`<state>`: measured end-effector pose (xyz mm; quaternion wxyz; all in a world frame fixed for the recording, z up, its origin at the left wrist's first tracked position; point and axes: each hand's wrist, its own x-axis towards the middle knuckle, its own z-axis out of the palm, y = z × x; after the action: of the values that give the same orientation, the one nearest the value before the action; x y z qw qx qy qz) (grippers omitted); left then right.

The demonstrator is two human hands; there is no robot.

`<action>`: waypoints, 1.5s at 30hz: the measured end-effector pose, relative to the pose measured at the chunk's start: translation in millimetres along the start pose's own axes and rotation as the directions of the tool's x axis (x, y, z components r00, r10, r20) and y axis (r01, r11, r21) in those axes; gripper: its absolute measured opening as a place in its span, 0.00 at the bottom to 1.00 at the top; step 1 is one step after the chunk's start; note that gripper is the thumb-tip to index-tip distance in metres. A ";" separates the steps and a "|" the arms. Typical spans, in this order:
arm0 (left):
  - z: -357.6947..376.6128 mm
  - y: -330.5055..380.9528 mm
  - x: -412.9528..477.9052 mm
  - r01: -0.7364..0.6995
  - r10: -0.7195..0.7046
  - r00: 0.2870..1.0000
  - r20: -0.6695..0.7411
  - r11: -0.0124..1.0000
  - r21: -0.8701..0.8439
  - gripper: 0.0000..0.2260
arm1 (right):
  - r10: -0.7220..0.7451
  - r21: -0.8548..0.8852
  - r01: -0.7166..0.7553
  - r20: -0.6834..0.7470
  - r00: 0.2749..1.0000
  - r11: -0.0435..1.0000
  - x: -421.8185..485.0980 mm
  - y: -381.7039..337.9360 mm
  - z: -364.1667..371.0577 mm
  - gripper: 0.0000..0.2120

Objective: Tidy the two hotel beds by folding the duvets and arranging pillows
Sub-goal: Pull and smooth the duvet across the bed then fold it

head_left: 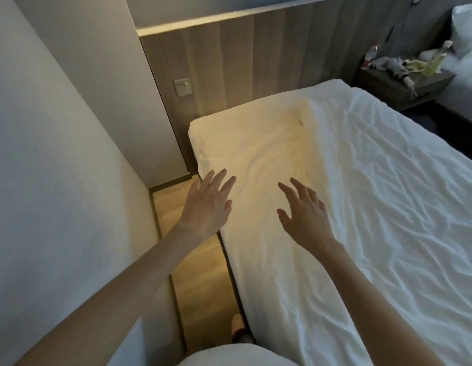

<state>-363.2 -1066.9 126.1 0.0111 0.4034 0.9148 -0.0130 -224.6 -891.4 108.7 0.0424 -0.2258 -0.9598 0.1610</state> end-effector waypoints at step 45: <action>149.6 -227.3 685.5 -0.757 0.747 0.561 0.357 0.637 -0.143 0.22 | 0.838 0.260 -0.845 0.173 0.517 0.468 483.0 -45.2 194.3 0.28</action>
<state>-991.8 -719.2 -41.1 0.1890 0.7435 0.6340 -0.0978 -705.5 -770.0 -55.8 -0.0175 -0.6565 -0.6863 0.3126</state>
